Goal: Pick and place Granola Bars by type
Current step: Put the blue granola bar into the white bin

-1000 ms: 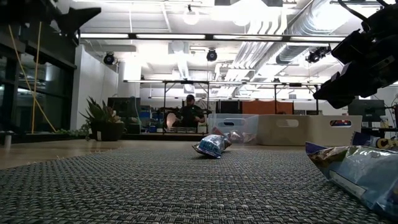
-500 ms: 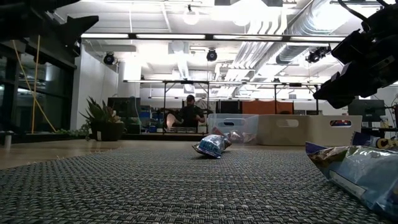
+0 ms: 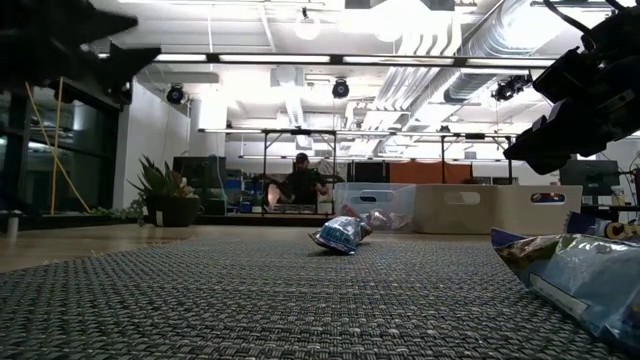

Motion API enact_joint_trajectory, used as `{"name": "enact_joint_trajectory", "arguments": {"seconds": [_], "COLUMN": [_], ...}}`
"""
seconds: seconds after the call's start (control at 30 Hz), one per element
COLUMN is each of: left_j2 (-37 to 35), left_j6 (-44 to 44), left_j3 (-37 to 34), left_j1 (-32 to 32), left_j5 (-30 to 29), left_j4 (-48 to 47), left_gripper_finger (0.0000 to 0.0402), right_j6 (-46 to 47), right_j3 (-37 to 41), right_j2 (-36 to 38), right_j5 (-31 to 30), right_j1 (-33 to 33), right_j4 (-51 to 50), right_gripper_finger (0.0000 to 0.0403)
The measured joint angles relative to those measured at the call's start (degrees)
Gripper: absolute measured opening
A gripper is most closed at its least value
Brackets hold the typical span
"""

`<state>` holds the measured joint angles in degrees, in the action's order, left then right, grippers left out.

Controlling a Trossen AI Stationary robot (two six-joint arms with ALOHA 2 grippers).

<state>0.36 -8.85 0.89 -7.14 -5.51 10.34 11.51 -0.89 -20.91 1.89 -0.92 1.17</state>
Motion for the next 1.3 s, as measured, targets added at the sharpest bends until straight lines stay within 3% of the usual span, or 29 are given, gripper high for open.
{"name": "enact_joint_trajectory", "arguments": {"seconds": [0.17, 0.37, 0.53, 1.3], "left_j2": [0.13, 1.01, 1.0, 0.98], "left_j6": [-1.45, -0.85, 5.69, 5.6], "left_j3": [0.01, 0.11, 0.07, 0.0], "left_j1": [0.02, 0.02, 0.02, 0.02], "left_j5": [-3.59, -4.34, -4.06, -4.01], "left_j4": [-8.83, -8.76, -8.78, -8.75], "left_gripper_finger": [0.0227, 0.0227, 0.0227, 0.0227], "right_j6": [0.0, 0.0, 0.0, 1.46], "right_j3": [-0.01, 0.0, 0.0, 0.0], "right_j2": [0.0, 0.0, -0.02, -0.02], "right_j5": [0.0, 0.0, 0.0, 0.0], "right_j1": [0.01, 0.01, 0.01, -0.01], "right_j4": [0.0, 0.0, 0.0, 0.56], "right_gripper_finger": [0.0, 0.0, 0.0, 0.0]}}
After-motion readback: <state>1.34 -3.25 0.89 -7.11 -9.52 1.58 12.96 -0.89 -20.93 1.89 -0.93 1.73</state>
